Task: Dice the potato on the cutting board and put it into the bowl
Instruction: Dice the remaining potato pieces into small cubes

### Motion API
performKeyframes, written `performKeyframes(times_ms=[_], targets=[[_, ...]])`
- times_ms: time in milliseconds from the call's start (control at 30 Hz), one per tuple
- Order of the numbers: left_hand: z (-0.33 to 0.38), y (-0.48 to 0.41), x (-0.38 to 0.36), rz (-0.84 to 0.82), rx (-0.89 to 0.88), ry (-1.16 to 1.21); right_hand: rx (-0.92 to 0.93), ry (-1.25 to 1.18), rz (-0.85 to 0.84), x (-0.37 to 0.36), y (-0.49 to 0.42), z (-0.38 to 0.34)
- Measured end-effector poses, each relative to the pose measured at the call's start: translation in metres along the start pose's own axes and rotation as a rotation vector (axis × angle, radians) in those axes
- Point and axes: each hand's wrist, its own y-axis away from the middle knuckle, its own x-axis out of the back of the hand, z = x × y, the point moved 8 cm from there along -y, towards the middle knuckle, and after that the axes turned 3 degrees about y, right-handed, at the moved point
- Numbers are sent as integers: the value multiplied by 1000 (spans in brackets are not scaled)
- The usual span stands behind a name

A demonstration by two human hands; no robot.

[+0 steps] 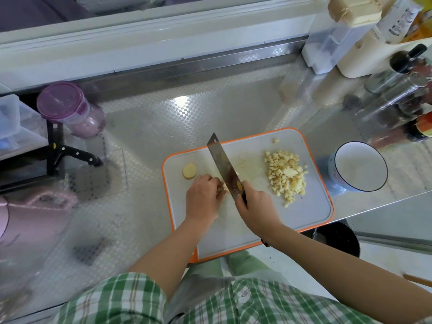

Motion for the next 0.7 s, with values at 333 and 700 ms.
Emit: performKeyframes(times_ms=[333,700], targets=[[2,-3,1,8,16,-12,-34,83,-36,-15,-5,3],[1,-3,1,-30,32,35,-87,-18,31,-2,-13,12]])
